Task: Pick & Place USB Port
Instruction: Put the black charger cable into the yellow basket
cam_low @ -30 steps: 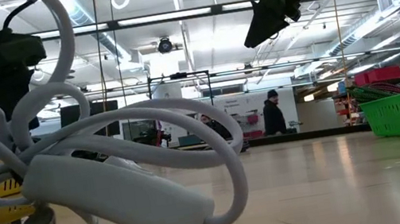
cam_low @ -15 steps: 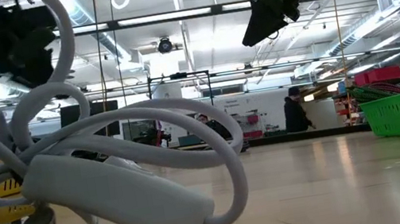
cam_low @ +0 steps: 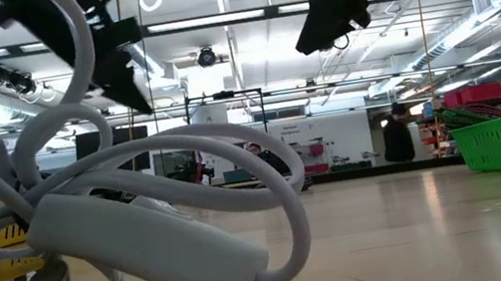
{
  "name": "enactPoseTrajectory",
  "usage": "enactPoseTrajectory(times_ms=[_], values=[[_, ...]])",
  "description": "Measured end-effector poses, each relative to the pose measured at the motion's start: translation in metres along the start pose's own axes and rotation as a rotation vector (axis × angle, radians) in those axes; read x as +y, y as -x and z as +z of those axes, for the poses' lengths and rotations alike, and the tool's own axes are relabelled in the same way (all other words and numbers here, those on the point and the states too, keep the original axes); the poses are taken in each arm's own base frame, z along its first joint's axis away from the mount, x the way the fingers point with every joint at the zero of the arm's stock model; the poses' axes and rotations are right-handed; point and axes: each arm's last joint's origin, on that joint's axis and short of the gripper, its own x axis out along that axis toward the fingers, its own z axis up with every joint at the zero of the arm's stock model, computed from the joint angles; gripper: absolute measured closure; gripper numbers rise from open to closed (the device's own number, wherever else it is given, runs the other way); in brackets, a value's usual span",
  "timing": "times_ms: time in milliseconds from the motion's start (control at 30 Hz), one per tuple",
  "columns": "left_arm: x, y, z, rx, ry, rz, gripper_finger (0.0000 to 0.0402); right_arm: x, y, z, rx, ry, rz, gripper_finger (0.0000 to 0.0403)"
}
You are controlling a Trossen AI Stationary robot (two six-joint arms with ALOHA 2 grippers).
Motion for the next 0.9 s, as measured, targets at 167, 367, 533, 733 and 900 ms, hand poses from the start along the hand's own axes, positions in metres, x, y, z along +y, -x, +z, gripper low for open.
enactPoseTrajectory(times_ms=[167, 367, 533, 733, 900], values=[[0.029, -0.024, 0.013, -0.068, 0.033, -0.068, 0.0303, 0.001, 0.0, 0.0, 0.006, -0.022, 0.033, 0.028], [0.046, -0.074, 0.003, 0.029, 0.064, -0.149, 0.0303, 0.001, 0.0, 0.002, -0.015, -0.032, 0.038, 0.028], [0.044, -0.109, 0.007, 0.084, 0.043, -0.178, 0.0303, 0.002, 0.0, 0.004, -0.03, -0.037, 0.041, 0.028], [0.034, -0.136, 0.041, 0.055, -0.065, -0.266, 0.0303, 0.002, 0.0, 0.004, -0.027, -0.036, 0.04, 0.028], [0.025, -0.155, 0.061, 0.124, -0.146, -0.3, 0.0303, 0.002, 0.0, 0.003, -0.027, -0.036, 0.041, 0.028]])
